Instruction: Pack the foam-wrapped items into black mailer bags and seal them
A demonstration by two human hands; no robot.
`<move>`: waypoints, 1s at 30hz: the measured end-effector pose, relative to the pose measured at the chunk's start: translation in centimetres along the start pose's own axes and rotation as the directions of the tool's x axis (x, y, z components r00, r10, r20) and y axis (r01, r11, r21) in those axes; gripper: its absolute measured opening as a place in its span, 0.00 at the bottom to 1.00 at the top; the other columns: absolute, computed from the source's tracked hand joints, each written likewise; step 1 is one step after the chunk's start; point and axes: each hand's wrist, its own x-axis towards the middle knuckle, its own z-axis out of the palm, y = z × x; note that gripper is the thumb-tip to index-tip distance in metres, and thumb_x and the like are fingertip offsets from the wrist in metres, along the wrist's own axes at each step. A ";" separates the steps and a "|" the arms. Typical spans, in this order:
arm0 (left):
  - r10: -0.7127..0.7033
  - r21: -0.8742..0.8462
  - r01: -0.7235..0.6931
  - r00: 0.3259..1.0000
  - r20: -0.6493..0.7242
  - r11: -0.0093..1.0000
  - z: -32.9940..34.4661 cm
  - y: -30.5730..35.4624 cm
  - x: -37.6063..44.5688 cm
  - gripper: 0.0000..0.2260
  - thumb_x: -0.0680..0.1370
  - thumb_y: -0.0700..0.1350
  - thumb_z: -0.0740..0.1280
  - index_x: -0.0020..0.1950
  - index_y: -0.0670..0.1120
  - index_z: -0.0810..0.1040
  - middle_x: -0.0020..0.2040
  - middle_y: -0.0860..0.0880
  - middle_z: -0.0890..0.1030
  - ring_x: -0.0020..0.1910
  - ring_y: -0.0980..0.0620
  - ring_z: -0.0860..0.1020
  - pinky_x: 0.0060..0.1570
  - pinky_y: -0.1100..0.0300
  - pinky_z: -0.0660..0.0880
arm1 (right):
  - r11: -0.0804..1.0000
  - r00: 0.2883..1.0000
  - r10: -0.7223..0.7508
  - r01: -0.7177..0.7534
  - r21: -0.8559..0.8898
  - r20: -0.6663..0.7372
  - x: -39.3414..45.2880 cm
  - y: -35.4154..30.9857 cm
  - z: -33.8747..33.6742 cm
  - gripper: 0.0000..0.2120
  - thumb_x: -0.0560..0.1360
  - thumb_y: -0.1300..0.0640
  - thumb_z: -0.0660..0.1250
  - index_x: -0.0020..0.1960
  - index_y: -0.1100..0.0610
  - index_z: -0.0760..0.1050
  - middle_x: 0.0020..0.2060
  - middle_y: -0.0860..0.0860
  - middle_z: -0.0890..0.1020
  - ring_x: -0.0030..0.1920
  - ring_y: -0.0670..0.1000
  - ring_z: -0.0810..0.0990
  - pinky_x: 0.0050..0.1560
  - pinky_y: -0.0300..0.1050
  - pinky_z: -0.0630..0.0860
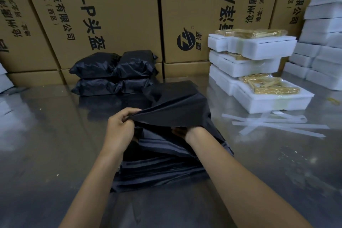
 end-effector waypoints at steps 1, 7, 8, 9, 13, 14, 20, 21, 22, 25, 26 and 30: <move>-0.013 0.034 0.013 1.000 0.009 0.999 -0.3 -0.4 0.1 0.26 0.77 0.27 0.52 0.45 0.54 0.83 0.37 0.58 0.85 0.28 0.60 0.79 0.24 0.66 0.73 | 0.999 1.000 0.015 -0.015 -0.044 -0.003 -0.5 -0.2 0.0 0.10 0.84 0.63 0.60 0.45 0.61 0.75 0.36 0.57 0.81 0.34 0.53 0.73 0.30 0.42 0.79; -0.096 0.338 0.043 0.985 0.142 0.940 -2.7 -3.3 0.1 0.21 0.78 0.29 0.55 0.47 0.51 0.82 0.42 0.46 0.83 0.27 0.47 0.77 0.24 0.55 0.76 | 0.912 0.998 -0.061 0.058 -0.406 0.006 -2.3 0.0 -2.0 0.14 0.84 0.64 0.59 0.39 0.57 0.72 0.36 0.55 0.76 0.36 0.51 0.75 0.67 0.55 0.74; -0.095 0.382 0.024 0.981 0.169 0.924 -3.0 -3.7 -0.2 0.19 0.79 0.30 0.57 0.49 0.52 0.82 0.41 0.42 0.83 0.26 0.48 0.75 0.23 0.56 0.74 | 0.893 0.996 -0.091 0.082 -0.442 0.000 -2.6 -0.2 -2.8 0.13 0.83 0.63 0.60 0.40 0.58 0.73 0.38 0.55 0.78 0.38 0.52 0.77 0.68 0.56 0.73; -0.097 0.416 0.005 0.975 0.199 0.909 -3.3 -3.9 -0.5 0.17 0.79 0.32 0.60 0.52 0.52 0.82 0.42 0.39 0.83 0.26 0.48 0.76 0.23 0.56 0.73 | 0.860 0.993 -0.117 0.102 -0.500 0.001 -3.1 -0.3 -3.7 0.11 0.83 0.62 0.61 0.43 0.58 0.76 0.42 0.56 0.81 0.43 0.55 0.79 0.68 0.56 0.74; -0.244 0.541 -0.010 0.885 0.396 0.841 -5.4 -2.1 -1.3 0.13 0.75 0.54 0.74 0.58 0.56 0.81 0.42 0.47 0.83 0.33 0.58 0.79 0.32 0.64 0.74 | 0.535 0.969 -0.065 0.234 -0.812 0.236 -7.1 -1.9 -6.9 0.09 0.81 0.58 0.64 0.50 0.58 0.83 0.50 0.56 0.86 0.55 0.53 0.84 0.63 0.48 0.79; -0.289 0.581 -0.024 0.851 0.439 0.813 -6.1 -1.0 -1.5 0.19 0.70 0.65 0.73 0.57 0.61 0.80 0.44 0.54 0.82 0.36 0.63 0.78 0.33 0.67 0.72 | 0.495 0.952 -0.012 0.270 -0.826 0.305 -8.5 -2.7 -7.3 0.10 0.81 0.59 0.62 0.49 0.57 0.83 0.46 0.55 0.87 0.50 0.51 0.86 0.56 0.44 0.82; -0.137 0.349 0.019 0.939 0.317 0.937 -3.6 3.8 2.8 0.27 0.72 0.68 0.67 0.67 0.58 0.75 0.59 0.58 0.75 0.54 0.58 0.76 0.40 0.64 0.74 | 0.509 0.837 -0.494 0.497 -0.703 0.234 -10.3 -8.8 -6.0 0.13 0.81 0.61 0.59 0.43 0.60 0.81 0.29 0.52 0.83 0.29 0.48 0.80 0.28 0.38 0.78; -0.130 0.301 0.035 0.944 0.304 0.953 -1.8 4.1 4.2 0.32 0.73 0.65 0.68 0.73 0.53 0.69 0.60 0.55 0.74 0.56 0.55 0.76 0.43 0.62 0.75 | 0.494 0.790 -0.578 0.539 -0.682 0.206 -9.2 -9.4 -5.0 0.10 0.80 0.60 0.61 0.44 0.58 0.80 0.32 0.50 0.83 0.33 0.48 0.81 0.31 0.39 0.79; -0.127 0.256 0.046 0.942 0.310 0.965 0.2 4.5 5.5 0.37 0.73 0.64 0.69 0.78 0.50 0.62 0.61 0.54 0.74 0.60 0.52 0.75 0.50 0.59 0.77 | 0.458 0.746 -0.639 0.565 -0.686 0.188 -7.6 -9.9 -4.0 0.06 0.79 0.59 0.63 0.47 0.56 0.79 0.37 0.49 0.83 0.39 0.49 0.81 0.37 0.41 0.79; -0.069 0.189 0.002 0.935 0.347 0.982 5.3 4.2 7.7 0.46 0.71 0.68 0.70 0.81 0.52 0.52 0.77 0.50 0.63 0.74 0.47 0.64 0.67 0.56 0.64 | 0.307 0.704 -0.667 0.559 -0.771 0.245 -2.1 -9.6 -1.7 0.15 0.80 0.52 0.66 0.65 0.54 0.71 0.57 0.49 0.78 0.61 0.51 0.76 0.57 0.43 0.73; -0.064 0.206 -0.012 0.932 0.357 0.978 6.6 3.5 8.0 0.48 0.71 0.68 0.69 0.82 0.52 0.49 0.80 0.50 0.57 0.77 0.47 0.60 0.67 0.58 0.60 | 0.274 0.704 -0.649 0.570 -0.774 0.289 -0.5 -8.8 -1.6 0.22 0.80 0.50 0.66 0.71 0.55 0.66 0.66 0.52 0.75 0.68 0.53 0.73 0.65 0.46 0.71; -0.148 0.272 0.034 0.899 0.412 0.962 8.3 -2.4 7.1 0.52 0.70 0.68 0.69 0.81 0.53 0.40 0.80 0.52 0.56 0.77 0.49 0.60 0.67 0.60 0.62 | 0.166 0.686 -0.628 0.580 -0.798 0.368 3.6 -2.7 -4.6 0.38 0.79 0.41 0.66 0.81 0.56 0.55 0.79 0.55 0.61 0.79 0.54 0.59 0.77 0.50 0.59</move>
